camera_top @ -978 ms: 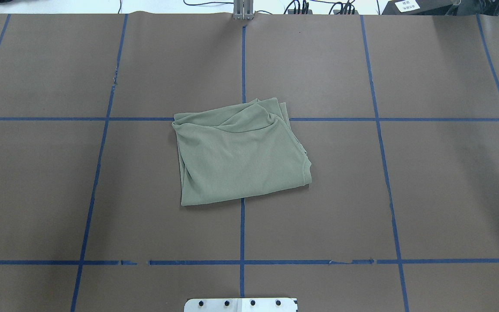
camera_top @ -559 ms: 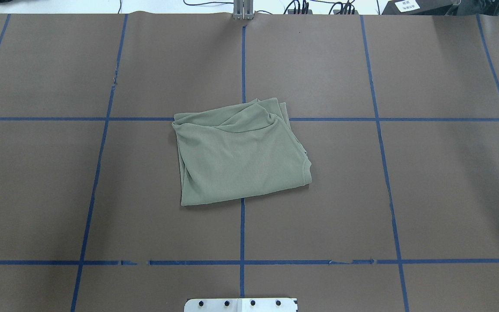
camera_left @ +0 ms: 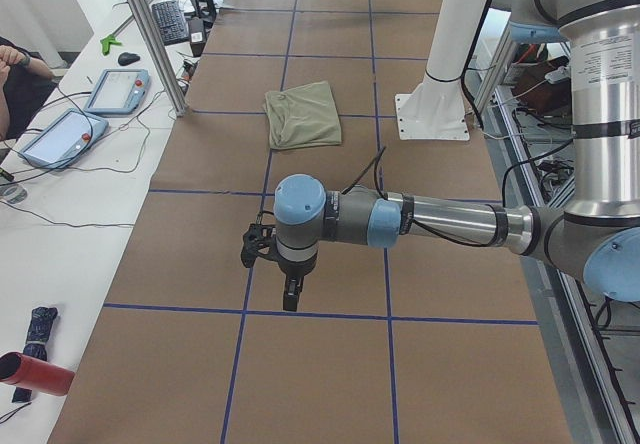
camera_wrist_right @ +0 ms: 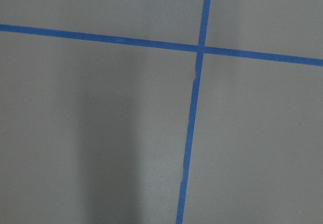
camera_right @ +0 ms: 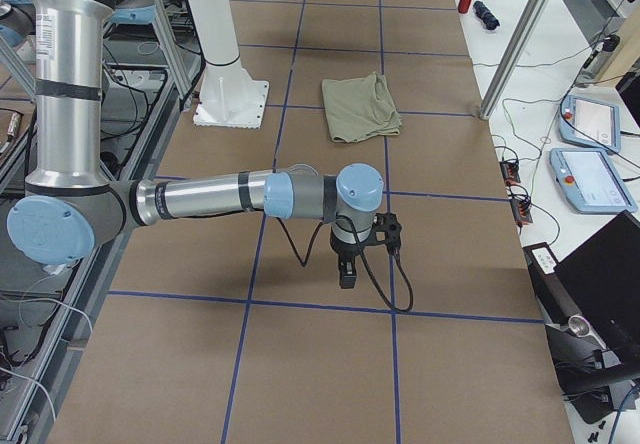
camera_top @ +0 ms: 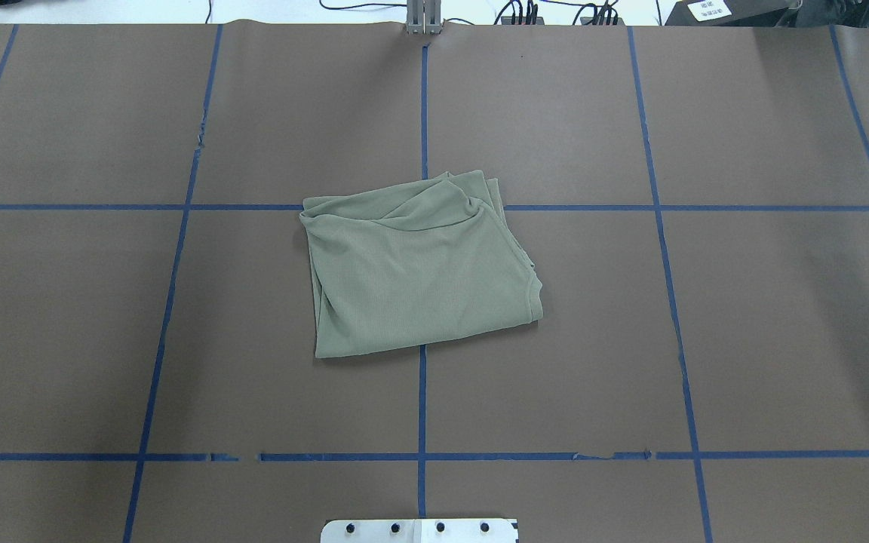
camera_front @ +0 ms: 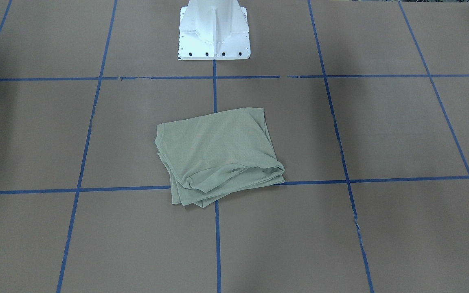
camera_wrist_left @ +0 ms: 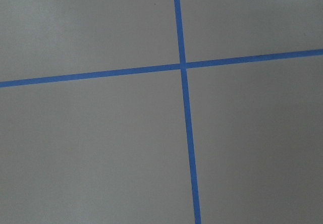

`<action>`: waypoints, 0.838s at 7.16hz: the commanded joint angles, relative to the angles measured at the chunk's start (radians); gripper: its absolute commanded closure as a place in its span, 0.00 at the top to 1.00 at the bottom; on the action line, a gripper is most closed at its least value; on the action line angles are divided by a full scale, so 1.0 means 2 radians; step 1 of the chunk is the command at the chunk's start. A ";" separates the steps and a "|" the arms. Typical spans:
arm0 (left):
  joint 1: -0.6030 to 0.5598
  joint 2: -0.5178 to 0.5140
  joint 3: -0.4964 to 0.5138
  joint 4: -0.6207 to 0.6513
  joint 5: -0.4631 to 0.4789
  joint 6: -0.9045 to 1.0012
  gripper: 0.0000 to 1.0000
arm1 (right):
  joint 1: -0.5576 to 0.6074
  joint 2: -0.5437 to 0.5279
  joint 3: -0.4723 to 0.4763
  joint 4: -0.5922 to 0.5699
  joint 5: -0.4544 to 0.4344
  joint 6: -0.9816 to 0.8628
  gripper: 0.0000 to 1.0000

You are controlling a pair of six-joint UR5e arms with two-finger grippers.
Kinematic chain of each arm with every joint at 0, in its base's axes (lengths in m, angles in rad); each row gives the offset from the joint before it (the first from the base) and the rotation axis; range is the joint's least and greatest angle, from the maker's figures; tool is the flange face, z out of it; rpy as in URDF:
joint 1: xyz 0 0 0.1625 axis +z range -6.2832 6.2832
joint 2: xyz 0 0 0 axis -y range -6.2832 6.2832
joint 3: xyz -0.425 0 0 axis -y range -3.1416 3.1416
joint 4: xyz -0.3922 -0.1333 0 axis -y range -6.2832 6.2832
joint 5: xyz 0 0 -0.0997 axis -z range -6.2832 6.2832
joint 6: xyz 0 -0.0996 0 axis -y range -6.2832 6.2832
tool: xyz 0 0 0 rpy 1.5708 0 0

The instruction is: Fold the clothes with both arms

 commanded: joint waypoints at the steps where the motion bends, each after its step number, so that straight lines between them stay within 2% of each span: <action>1: 0.001 0.001 -0.004 0.001 0.000 0.000 1.00 | 0.022 -0.018 0.015 0.000 0.000 0.002 1.00; 6: 0.001 0.002 -0.006 0.001 0.000 0.000 1.00 | 0.026 -0.022 0.018 0.000 -0.001 0.002 1.00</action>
